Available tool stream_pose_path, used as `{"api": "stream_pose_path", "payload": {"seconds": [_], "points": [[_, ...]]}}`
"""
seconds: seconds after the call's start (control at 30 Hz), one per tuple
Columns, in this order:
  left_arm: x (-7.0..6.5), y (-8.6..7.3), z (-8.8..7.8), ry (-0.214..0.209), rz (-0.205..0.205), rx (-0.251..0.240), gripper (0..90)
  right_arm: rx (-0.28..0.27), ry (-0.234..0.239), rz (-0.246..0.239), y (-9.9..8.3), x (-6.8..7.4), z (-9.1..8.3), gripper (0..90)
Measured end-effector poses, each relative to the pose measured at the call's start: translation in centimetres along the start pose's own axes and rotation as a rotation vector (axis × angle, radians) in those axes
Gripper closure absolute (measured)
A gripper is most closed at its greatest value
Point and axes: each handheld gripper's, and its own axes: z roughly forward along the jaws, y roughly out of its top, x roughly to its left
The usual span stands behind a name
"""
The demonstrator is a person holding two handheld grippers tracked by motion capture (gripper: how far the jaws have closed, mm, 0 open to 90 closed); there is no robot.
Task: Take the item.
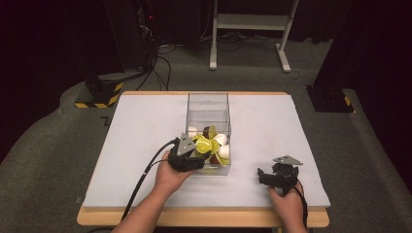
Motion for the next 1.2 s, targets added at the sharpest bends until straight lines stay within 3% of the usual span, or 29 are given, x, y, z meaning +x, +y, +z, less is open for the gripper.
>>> {"api": "stream_pose_path", "payload": {"seconds": [0.37, 1.2], "points": [[0.4, 0.3, -0.5, -0.008, -0.034, -0.022, 40.7, 0.000, 0.000, 0.000, 0.0, 0.0, 0.0, 9.0], [1.4, 2.2, -2.4, -0.002, -0.067, -0.094, 40.7, 0.000, 0.000, 0.000, 0.0, 0.0, 0.0, 9.0]]}}
